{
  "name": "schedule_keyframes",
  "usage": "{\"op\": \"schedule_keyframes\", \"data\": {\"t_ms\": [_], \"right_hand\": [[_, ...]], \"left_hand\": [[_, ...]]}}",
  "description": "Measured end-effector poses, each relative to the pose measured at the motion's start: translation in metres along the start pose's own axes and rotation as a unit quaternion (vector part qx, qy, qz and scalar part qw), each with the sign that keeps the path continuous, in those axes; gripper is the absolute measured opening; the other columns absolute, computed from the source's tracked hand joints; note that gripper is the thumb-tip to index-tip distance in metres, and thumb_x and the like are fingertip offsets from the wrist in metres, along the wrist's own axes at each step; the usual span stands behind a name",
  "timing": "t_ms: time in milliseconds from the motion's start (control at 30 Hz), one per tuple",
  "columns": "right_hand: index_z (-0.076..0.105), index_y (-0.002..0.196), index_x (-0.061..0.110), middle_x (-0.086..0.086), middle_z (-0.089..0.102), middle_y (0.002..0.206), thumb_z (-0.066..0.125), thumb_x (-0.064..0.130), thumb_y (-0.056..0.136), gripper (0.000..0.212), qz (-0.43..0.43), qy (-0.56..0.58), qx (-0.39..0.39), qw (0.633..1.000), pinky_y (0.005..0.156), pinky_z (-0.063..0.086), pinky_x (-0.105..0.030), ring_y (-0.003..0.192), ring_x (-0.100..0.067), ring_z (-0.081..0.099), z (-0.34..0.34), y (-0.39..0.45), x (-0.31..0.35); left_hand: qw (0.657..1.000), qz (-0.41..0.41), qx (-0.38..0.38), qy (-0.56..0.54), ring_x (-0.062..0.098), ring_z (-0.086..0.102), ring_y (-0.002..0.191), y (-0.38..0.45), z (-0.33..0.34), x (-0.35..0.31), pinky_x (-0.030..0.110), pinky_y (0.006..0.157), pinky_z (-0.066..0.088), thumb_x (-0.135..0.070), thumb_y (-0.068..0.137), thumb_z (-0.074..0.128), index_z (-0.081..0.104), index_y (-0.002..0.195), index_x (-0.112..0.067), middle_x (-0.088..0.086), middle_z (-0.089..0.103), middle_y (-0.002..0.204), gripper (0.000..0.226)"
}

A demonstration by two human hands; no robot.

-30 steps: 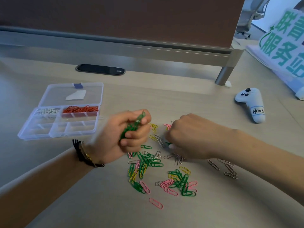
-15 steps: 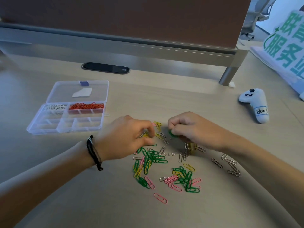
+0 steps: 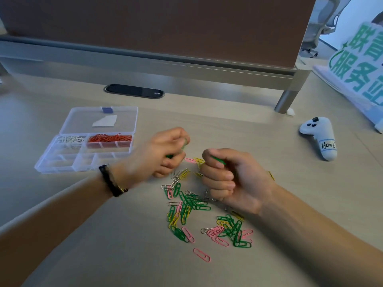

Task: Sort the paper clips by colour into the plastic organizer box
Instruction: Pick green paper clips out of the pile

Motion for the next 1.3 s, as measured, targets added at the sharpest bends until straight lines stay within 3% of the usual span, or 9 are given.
{"op": "schedule_keyframes", "data": {"t_ms": [167, 333, 433, 600, 700, 800, 933, 1133, 1300], "right_hand": [[0.041, 0.069, 0.011, 0.001, 0.03, 0.05, 0.039, 0.016, 0.089, 0.021, 0.011, -0.03, -0.021, 0.999, 0.038, 0.011, -0.021, 0.042, -0.009, 0.015, 0.0, 0.005, 0.005], [0.046, 0.062, 0.011, -0.003, 0.033, 0.048, 0.041, 0.019, 0.091, 0.03, 0.031, -0.174, -0.128, 0.976, 0.038, 0.01, -0.019, 0.036, -0.01, 0.017, -0.007, 0.017, 0.006], [0.069, 0.066, 0.012, -0.001, 0.055, 0.052, 0.063, 0.015, 0.089, 0.024, -0.017, -0.565, -0.162, 0.809, 0.047, 0.035, -0.024, 0.044, -0.011, 0.043, 0.0, 0.021, 0.014], [0.076, 0.087, 0.031, 0.012, 0.05, 0.054, 0.075, 0.025, 0.082, 0.007, -0.032, -0.787, -0.117, 0.605, 0.052, 0.033, -0.017, 0.053, -0.002, 0.048, 0.013, 0.025, 0.01], [0.073, 0.087, 0.032, 0.012, 0.054, 0.059, 0.072, 0.025, 0.083, 0.009, -0.039, -0.812, -0.129, 0.568, 0.053, 0.034, -0.017, 0.059, 0.0, 0.052, 0.012, 0.026, 0.013], [0.072, 0.085, 0.031, 0.014, 0.057, 0.061, 0.071, 0.023, 0.081, 0.009, -0.033, -0.821, -0.135, 0.554, 0.054, 0.031, -0.017, 0.062, 0.001, 0.053, 0.01, 0.022, 0.018], [0.075, 0.092, 0.033, 0.011, 0.053, 0.057, 0.073, 0.024, 0.081, 0.014, -0.049, -0.829, -0.127, 0.543, 0.054, 0.032, -0.02, 0.058, -0.001, 0.051, 0.02, 0.017, 0.027], [0.068, 0.098, 0.029, 0.015, 0.067, 0.08, 0.062, 0.015, 0.085, 0.02, -0.003, -0.909, -0.042, 0.414, 0.067, 0.044, -0.029, 0.083, -0.01, 0.062, 0.034, 0.023, 0.016], [0.061, 0.09, 0.016, 0.001, 0.042, 0.064, 0.051, 0.022, 0.092, 0.012, -0.004, -0.979, 0.014, 0.206, 0.051, 0.028, -0.032, 0.056, -0.024, 0.045, 0.041, 0.024, 0.016]], "left_hand": [[0.919, -0.08, 0.108, -0.37, 0.01, 0.016, 0.045, -0.016, 0.001, 0.008, 0.024, 0.04, 0.007, -0.021, 0.088, 0.028, 0.034, 0.078, -0.018, -0.002, 0.019, 0.057, 0.012], [0.921, -0.102, 0.052, -0.372, 0.009, 0.02, 0.042, -0.025, -0.004, 0.019, 0.021, 0.036, 0.01, -0.024, 0.094, 0.03, 0.04, 0.072, -0.014, -0.001, 0.025, 0.056, 0.027], [0.952, -0.158, -0.004, -0.261, 0.006, 0.027, 0.037, -0.031, -0.005, 0.027, 0.016, 0.031, 0.011, -0.024, 0.098, 0.041, 0.049, 0.074, -0.012, 0.0, 0.033, 0.057, 0.028], [0.987, -0.118, -0.113, 0.009, 0.009, 0.019, 0.038, -0.041, -0.014, 0.031, 0.017, 0.038, 0.013, -0.026, 0.1, 0.052, 0.07, 0.084, -0.012, 0.0, 0.027, 0.052, 0.027], [0.981, -0.062, -0.148, 0.109, 0.015, 0.022, 0.04, -0.047, -0.024, 0.025, 0.023, 0.041, 0.018, -0.043, 0.091, 0.057, 0.076, 0.076, -0.018, 0.003, 0.032, 0.046, 0.036], [0.961, -0.003, -0.168, 0.22, 0.016, 0.056, 0.052, -0.055, -0.031, 0.014, 0.03, 0.053, 0.042, -0.046, 0.089, 0.059, 0.079, 0.078, -0.024, -0.006, 0.069, 0.061, 0.032], [0.987, -0.083, -0.132, 0.036, 0.008, 0.026, 0.04, -0.055, -0.032, 0.031, 0.018, 0.039, 0.02, -0.025, 0.103, 0.045, 0.073, 0.101, -0.013, -0.006, 0.034, 0.051, 0.031], [0.971, -0.154, -0.085, -0.163, 0.005, 0.024, 0.042, -0.052, -0.024, 0.033, 0.016, 0.035, 0.014, -0.018, 0.103, 0.041, 0.06, 0.115, -0.003, 0.001, 0.036, 0.063, 0.027], [0.981, -0.1, -0.084, 0.142, 0.004, 0.049, 0.043, -0.048, -0.009, 0.023, 0.013, 0.045, 0.036, -0.026, 0.093, 0.064, 0.074, 0.082, -0.012, 0.001, 0.063, 0.065, 0.021]]}}
Point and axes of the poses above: each hand's wrist, its own y-axis towards the middle knuckle, its own z-axis out of the palm, x = y × z, the point moved 5 cm from there along y, towards the middle knuckle
